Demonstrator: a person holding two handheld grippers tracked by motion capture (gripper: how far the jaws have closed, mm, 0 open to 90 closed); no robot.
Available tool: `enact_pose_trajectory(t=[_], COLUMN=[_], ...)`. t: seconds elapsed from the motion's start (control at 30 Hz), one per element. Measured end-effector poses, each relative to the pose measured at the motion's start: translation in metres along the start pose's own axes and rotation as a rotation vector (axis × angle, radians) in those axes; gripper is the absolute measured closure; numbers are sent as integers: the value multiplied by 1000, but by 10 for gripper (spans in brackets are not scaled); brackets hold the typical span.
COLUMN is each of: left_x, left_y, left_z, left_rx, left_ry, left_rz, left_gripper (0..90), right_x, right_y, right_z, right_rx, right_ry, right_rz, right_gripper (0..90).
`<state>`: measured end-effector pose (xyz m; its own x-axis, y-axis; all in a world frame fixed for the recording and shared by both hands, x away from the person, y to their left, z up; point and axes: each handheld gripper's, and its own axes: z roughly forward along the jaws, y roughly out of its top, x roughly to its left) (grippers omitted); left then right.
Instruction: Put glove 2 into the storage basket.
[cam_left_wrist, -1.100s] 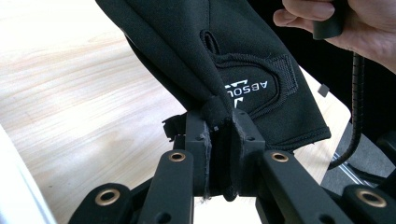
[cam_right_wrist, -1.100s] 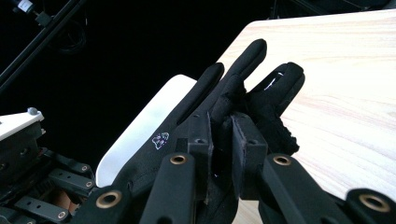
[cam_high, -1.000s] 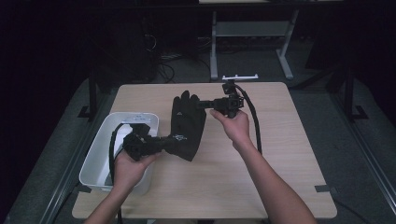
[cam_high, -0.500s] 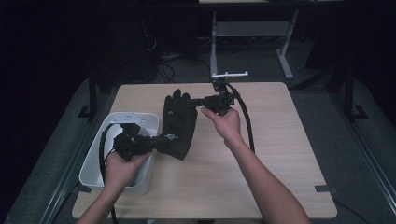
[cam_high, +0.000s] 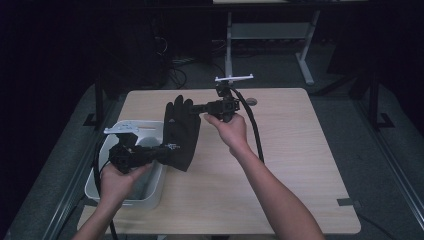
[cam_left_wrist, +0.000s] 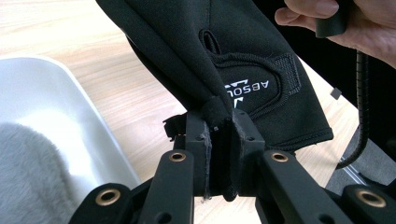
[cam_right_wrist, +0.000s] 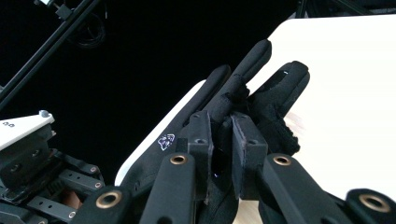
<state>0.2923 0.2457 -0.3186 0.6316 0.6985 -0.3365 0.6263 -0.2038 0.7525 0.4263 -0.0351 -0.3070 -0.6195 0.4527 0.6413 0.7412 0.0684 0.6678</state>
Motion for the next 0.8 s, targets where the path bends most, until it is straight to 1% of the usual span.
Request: enact_pose_trajectory(t=[0.27, 0.3, 0.33, 0.37, 0.43, 0.57, 0.8], left_x=[5, 6, 6, 7, 9, 12, 19], left_y=[-2, -2, -2, -3, -3, -5, -9], left_z=[-10, -12, -13, -15, -18, -23, -31], left_rx=[-2, -2, -4, -7, -8, -11, -11], left_ry=[13, 15, 15, 17, 19, 21, 23], left_rz=[-1, -1, -2, -8, -9, -14, -27], left_gripper=[800, 800, 800, 800, 800, 800, 802], right_x=[6, 7, 9, 9, 13, 17, 22], right_y=[2, 3, 3, 4, 6, 8, 8], right_z=[11, 12, 13, 15, 18, 25, 38], right_rx=[12, 10, 13, 10, 15, 18, 25], right_ry=[16, 15, 19, 19, 23, 31, 47], right_rz=[1, -4, 0, -8, -6, -17, -15], right_gripper=[794, 794, 795, 795, 794, 794, 794])
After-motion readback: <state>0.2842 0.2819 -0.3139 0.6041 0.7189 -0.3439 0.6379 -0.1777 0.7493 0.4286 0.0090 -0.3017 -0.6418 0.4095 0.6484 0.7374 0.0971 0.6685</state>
